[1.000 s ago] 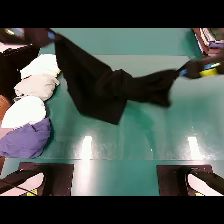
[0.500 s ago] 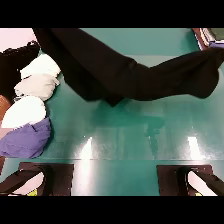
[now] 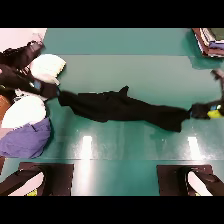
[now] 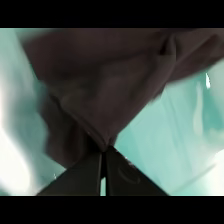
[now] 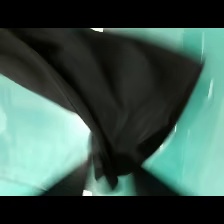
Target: Fold the shirts.
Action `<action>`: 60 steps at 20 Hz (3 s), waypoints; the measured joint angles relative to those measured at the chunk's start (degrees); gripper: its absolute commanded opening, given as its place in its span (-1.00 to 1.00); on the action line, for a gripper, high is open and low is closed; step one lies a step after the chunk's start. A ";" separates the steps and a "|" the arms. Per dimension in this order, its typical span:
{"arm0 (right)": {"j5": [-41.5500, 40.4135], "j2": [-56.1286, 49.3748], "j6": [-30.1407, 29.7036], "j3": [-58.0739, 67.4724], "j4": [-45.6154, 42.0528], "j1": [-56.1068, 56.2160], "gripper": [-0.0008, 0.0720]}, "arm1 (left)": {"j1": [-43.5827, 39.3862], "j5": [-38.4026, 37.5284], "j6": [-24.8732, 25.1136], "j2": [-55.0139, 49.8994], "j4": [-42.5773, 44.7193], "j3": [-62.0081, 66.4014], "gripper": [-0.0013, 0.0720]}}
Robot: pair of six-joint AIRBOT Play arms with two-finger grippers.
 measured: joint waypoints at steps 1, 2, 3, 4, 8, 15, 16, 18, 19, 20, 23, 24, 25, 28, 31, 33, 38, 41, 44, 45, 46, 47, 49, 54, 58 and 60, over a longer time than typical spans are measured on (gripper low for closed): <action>0.09 0.85 0.00 -2.25 -0.17 0.00 0.54 | 0.00 0.46 0.02 0.00 0.42 -3.26 -0.90; 0.17 1.51 0.02 -3.58 -0.50 0.00 0.54 | 0.02 0.74 0.02 0.02 0.70 -5.60 -0.90; 0.17 2.16 0.02 -4.22 -0.72 0.00 0.53 | 0.00 0.96 0.02 0.02 0.90 -7.30 -0.90; 0.17 2.54 0.00 -4.28 -0.72 0.00 0.53 | 0.00 1.33 0.04 0.02 1.09 -8.63 -0.90; 0.31 0.46 -0.55 -1.36 0.48 0.07 0.41 | 0.00 3.10 0.07 0.04 1.36 -11.08 -0.90; 2.21 -7.76 -3.32 0.31 2.86 1.62 0.40 | 0.02 4.39 0.07 0.04 1.27 -11.91 -0.90; 2.08 -7.82 -3.56 -0.98 2.99 2.67 0.40 | 0.02 4.66 0.07 0.04 1.25 -11.96 -0.90; -0.15 -7.23 -3.78 -4.52 3.10 5.75 0.40 | 0.02 5.42 0.07 0.04 1.18 -11.98 -0.90; -1.70 -6.86 -3.78 -6.23 3.02 7.41 0.40 | 0.00 5.77 0.07 0.04 1.07 -11.98 -0.90; -3.34 -6.56 -3.61 -8.00 2.40 9.27 0.40 | 0.00 6.14 0.07 0.04 0.81 -11.98 -0.90; -7.91 -6.12 -1.03 -11.93 -0.90 14.64 0.40 | 0.00 7.02 0.04 0.04 0.35 -11.98 -0.90; -9.40 -6.05 -0.17 -12.76 -1.73 16.46 0.40 | 0.02 7.13 0.02 0.04 0.26 -11.98 -0.90; -10.64 -5.99 0.74 -13.31 -2.29 18.03 0.40 | 0.00 7.26 -0.02 0.04 0.22 -11.98 -0.90; -13.20 -6.38 4.20 -14.27 -5.75 22.25 0.40 | 0.02 7.48 -0.15 0.04 0.09 -11.98 -0.90; -15.17 -7.98 6.29 -14.60 -8.55 25.05 0.21 | 0.00 7.63 -0.22 0.04 -0.07 -11.98 -0.90; -16.44 -9.44 7.06 -14.71 -9.57 26.45 0.17 | 0.02 7.65 -0.28 0.04 -0.15 -11.98 -0.90; -17.79 -12.44 7.91 -14.75 -10.47 28.37 -0.94 | 0.00 7.63 -0.31 0.04 -0.79 -11.98 -0.90; -18.47 -11.69 7.98 -14.82 -10.60 28.26 -0.95 | 0.02 7.50 -0.37 0.26 -0.96 -11.67 -0.90; -18.05 -7.50 8.09 -13.29 -10.80 26.36 -0.95 | 0.00 6.71 -0.87 0.92 -1.01 -8.48 -0.90; -17.51 -5.77 8.09 -11.93 -10.84 25.29 -0.95 | 0.00 6.45 -1.07 1.29 -1.01 -6.49 -0.90; -16.83 -3.80 8.09 -9.84 -10.86 23.82 -0.95 | 0.00 5.97 -1.38 1.81 -1.01 -3.67 -0.90; -16.37 -1.81 8.09 -7.15 -10.82 22.03 -0.95 | 0.02 5.64 -1.68 2.38 -1.05 -0.48 -0.90; -15.52 1.46 8.09 -0.87 -10.82 18.16 -0.95 | 0.00 4.85 -2.38 3.72 -1.03 7.72 -0.90; -14.12 5.86 6.23 20.04 -10.12 7.91 -0.95 | 0.00 3.39 -3.23 6.21 -1.33 35.47 -0.90; -9.07 3.96 4.96 38.60 -9.70 3.06 -0.95 | 0.00 4.13 -5.86 7.39 -1.88 55.65 -0.90; -4.61 1.27 4.48 48.52 -9.55 1.40 -0.95 | 0.00 6.21 -7.06 8.76 -3.02 60.67 -0.90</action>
